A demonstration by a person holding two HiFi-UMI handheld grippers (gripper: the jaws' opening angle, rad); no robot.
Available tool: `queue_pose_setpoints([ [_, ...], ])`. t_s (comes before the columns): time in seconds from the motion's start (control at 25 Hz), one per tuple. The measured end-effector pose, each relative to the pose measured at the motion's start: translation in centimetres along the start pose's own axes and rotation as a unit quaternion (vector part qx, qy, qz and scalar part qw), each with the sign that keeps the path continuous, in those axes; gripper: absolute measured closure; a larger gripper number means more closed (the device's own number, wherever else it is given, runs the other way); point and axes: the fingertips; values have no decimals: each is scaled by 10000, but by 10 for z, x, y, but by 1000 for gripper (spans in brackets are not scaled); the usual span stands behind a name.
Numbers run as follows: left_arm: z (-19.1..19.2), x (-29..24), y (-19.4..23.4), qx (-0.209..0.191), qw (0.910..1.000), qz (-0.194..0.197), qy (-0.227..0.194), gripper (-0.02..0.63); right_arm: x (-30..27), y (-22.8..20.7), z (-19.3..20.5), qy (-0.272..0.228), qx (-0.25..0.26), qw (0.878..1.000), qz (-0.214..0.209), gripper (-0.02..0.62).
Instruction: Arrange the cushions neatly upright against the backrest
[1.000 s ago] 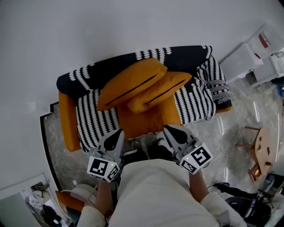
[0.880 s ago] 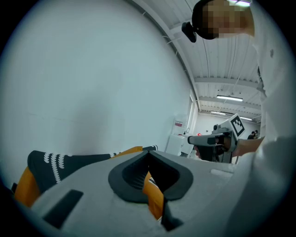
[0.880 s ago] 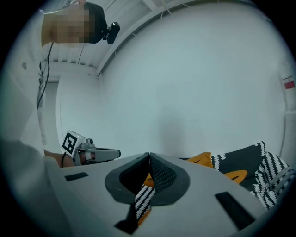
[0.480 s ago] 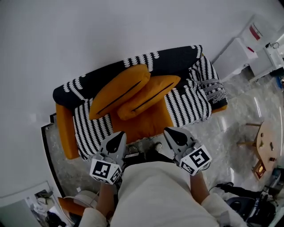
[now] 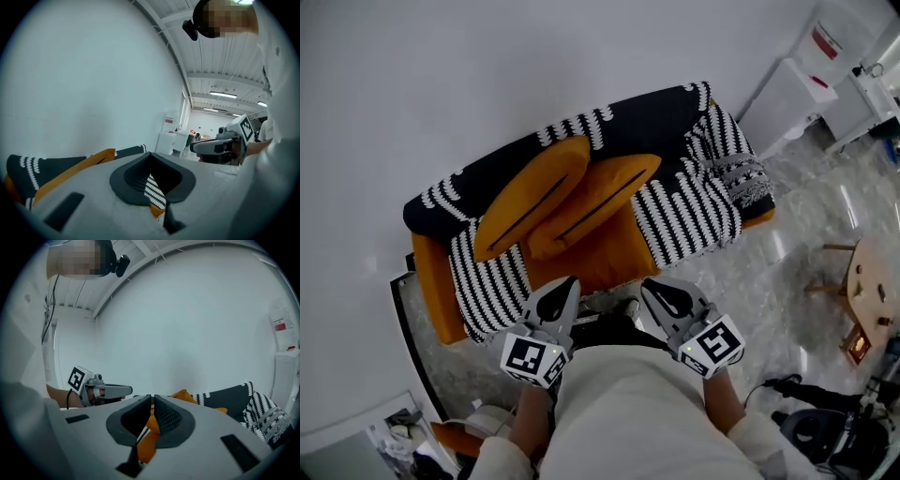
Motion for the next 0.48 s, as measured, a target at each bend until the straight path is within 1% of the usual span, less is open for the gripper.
queue_pose_setpoints([
  [0.12, 5, -10, -4, 28, 9999, 40, 134, 595, 6, -10, 5, 18, -143, 9999, 72, 586],
  [0.2, 10, -16, 1, 50, 9997, -12, 237, 595, 7, -16, 9, 58, -212, 9997, 93, 586],
  [0.4, 20, -31, 32, 102, 9983, -432, 389, 595, 1, -35, 17, 191, -345, 9991, 140, 586],
  [0.48, 22, -41, 46, 190, 9977, -531, 368, 595, -5, -46, 18, 230, -404, 9989, 114, 586],
])
Point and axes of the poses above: the fingertips, and each gripper's own axes: x backward along the fingers, y to its left, z out of its underside
